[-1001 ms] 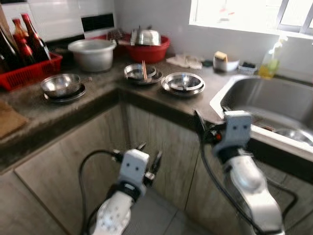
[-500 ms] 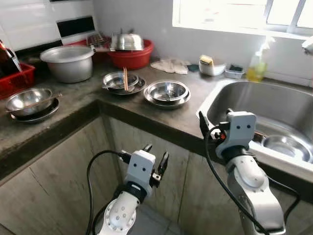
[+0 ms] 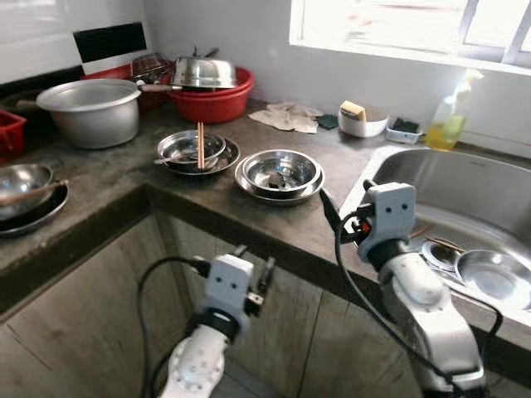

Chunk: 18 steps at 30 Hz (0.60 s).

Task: Kitchen organization

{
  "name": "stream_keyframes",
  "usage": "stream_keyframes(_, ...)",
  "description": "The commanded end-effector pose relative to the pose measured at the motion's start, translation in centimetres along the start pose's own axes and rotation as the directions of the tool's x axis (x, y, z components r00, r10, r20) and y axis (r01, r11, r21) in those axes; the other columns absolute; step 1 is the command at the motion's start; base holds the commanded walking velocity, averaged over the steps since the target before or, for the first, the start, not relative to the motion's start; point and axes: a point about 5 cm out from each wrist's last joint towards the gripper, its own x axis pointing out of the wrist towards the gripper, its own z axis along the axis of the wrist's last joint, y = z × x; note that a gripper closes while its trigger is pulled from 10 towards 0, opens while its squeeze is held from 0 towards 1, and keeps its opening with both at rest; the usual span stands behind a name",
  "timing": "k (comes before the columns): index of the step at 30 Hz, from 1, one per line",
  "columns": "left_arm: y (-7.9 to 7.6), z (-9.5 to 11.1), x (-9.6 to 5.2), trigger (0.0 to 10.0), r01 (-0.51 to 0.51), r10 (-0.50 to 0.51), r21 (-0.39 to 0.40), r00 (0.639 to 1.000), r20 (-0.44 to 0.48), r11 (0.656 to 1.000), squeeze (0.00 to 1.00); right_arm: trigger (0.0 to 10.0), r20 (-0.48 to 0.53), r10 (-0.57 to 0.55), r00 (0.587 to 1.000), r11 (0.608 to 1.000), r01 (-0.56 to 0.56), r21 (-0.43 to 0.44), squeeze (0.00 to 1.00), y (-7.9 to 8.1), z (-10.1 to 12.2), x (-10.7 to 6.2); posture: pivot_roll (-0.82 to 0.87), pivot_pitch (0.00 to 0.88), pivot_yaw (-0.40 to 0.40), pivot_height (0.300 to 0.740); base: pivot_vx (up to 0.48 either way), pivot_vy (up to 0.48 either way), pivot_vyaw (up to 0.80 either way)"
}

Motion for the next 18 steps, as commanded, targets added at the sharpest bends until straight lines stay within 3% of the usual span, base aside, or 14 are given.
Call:
stream_keyframes(1, 0.2, -0.5, -0.4, 10.0, -0.001, 0.001, -0.002, 1.000, -0.026, 1.000, 0.00, 10.0, 0.019, 0.059, 0.998, 0.998, -0.059, -0.007, 0.00, 0.8, 0.2, 0.5, 0.00, 0.000, -0.065, 0.740, 0.000, 0.000, 0.00)
stream_keyframes(13, -1.2, -0.1, -1.1, 10.0, 0.037, -0.038, -0.060, 0.999, -0.017, 0.997, 0.00, 10.0, -0.026, 0.252, 0.967, 0.954, -0.253, -0.158, 0.00, -0.9, -0.1, 4.0, 0.01, 0.013, -0.088, 0.740, 0.000, 0.000, 0.00)
stream_keyframes(18, -1.4, 0.0, -1.1, 10.0, 0.041, -0.042, -0.063, 0.999, -0.015, 0.997, 0.00, 10.0, -0.028, 0.266, 0.964, 0.949, -0.267, -0.165, 0.00, -1.0, -0.1, 4.3, 0.01, 0.018, -0.090, 0.740, 0.000, 0.000, 0.00)
